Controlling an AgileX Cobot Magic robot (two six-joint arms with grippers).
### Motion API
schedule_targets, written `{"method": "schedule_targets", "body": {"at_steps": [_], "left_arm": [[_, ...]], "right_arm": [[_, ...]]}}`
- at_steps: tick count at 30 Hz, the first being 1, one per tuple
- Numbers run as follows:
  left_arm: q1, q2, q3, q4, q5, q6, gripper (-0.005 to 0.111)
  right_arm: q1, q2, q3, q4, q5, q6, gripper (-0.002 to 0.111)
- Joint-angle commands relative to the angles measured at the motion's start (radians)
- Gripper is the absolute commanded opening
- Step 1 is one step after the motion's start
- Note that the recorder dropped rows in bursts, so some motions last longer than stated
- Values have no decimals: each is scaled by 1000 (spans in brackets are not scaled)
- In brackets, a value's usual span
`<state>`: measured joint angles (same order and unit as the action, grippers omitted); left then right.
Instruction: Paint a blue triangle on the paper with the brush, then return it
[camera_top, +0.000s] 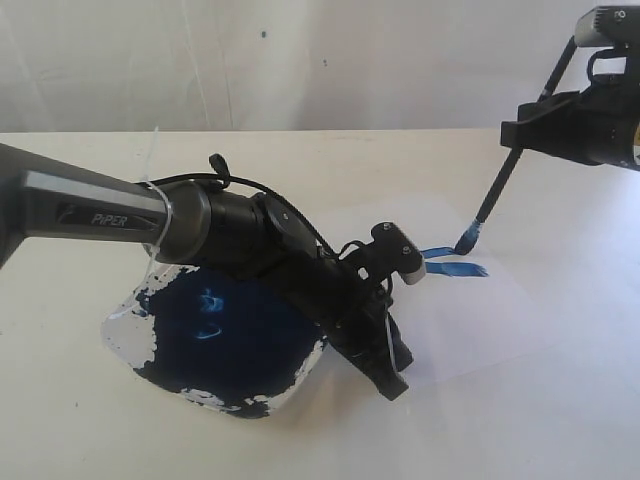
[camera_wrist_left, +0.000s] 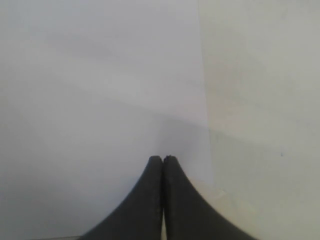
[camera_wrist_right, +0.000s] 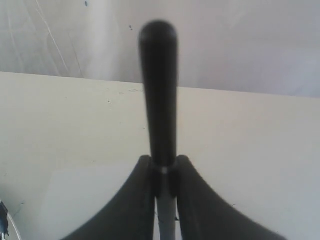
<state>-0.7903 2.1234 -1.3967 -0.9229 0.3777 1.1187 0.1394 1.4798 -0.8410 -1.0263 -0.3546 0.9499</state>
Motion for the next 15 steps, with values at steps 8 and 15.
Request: {"method": "schedule_targets", "body": {"at_steps": [8,15], "left_arm": [[0,1,1,-11,16,3,0],[0,1,1,-13,18,3,0]], "right_arm": [[0,-1,-6,2,27,35,0],[0,-8,-6,-3,69,50,0]]}}
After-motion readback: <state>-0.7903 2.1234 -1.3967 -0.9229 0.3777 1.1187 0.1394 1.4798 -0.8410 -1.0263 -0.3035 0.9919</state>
